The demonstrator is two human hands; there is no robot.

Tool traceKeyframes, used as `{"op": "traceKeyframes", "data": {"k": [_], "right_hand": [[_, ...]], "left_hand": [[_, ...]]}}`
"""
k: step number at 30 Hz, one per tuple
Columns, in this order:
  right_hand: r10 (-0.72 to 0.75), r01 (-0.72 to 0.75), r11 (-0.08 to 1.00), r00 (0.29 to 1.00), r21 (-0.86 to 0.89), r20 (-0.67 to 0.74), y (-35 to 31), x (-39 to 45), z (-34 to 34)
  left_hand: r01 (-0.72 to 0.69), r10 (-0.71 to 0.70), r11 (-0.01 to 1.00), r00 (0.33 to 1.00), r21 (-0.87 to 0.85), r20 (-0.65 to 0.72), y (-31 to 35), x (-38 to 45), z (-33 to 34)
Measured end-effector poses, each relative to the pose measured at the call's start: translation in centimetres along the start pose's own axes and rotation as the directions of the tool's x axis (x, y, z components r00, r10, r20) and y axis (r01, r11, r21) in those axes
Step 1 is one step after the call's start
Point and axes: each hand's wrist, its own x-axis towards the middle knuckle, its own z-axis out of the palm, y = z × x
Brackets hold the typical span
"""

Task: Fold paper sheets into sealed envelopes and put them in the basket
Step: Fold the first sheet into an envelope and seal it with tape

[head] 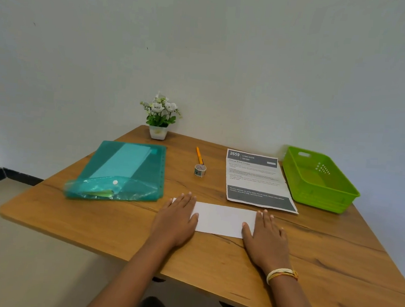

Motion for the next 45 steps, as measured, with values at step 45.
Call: {"op": "traceKeyframes", "data": {"k": [45], "right_hand": [[-0.03, 0.133, 0.142, 0.991, 0.981, -0.13, -2.5, 2.8, -1.6]], "left_hand": [[-0.068, -0.001, 0.987, 0.904, -0.145, -0.428, 1.2, -0.7, -0.6]]}}
